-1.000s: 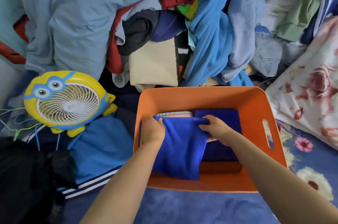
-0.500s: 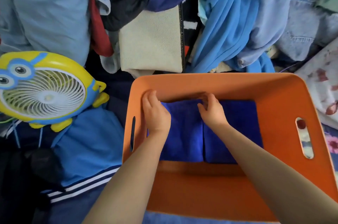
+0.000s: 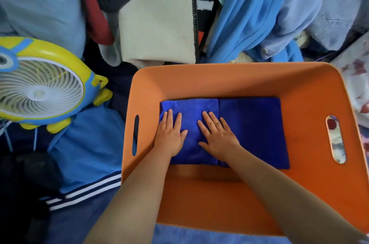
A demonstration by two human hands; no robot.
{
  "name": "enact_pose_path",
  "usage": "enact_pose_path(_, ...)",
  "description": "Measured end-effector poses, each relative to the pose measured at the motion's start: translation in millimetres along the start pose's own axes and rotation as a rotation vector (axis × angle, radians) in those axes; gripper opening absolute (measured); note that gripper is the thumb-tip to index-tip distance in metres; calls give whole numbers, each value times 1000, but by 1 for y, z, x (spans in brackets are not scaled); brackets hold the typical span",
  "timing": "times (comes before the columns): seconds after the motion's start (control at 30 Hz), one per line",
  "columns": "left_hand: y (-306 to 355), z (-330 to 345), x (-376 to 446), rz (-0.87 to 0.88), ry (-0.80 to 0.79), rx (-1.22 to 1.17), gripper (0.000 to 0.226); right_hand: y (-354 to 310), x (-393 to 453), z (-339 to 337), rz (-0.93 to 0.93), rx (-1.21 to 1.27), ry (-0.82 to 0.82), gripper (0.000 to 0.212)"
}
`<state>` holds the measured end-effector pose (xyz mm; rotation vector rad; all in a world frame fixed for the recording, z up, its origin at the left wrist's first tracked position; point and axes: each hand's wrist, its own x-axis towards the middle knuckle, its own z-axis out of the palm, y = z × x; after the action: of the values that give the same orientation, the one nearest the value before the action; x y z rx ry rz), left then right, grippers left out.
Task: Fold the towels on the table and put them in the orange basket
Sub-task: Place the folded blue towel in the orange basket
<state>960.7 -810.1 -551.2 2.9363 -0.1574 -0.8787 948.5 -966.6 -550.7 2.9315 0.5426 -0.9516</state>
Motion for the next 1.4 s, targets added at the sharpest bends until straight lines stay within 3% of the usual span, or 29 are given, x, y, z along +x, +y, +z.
enact_pose_path(0.2, 7, -23, -10, -33, -144, 6, 61, 0, -5, -12, 5, 40, -89, 66)
enact_pose_path(0.47, 27, -68, -60, 11, -13, 83, 49, 3, -61, -61, -12, 154, -42, 58)
enact_pose_path(0.87, 95, -207, -190, 64, 352, 246, 29, 12, -205, -186, -41, 132, 368, 34)
enact_pose_path(1.07, 131, -244, -289, 45, 484, 256, 32, 4, -312, -232, -23, 62, 611, 38)
enact_pose_path(1.4, 193, -242, -446, 153, 552, 347, 34, -10, -487, -216, 114, 12, 792, 31)
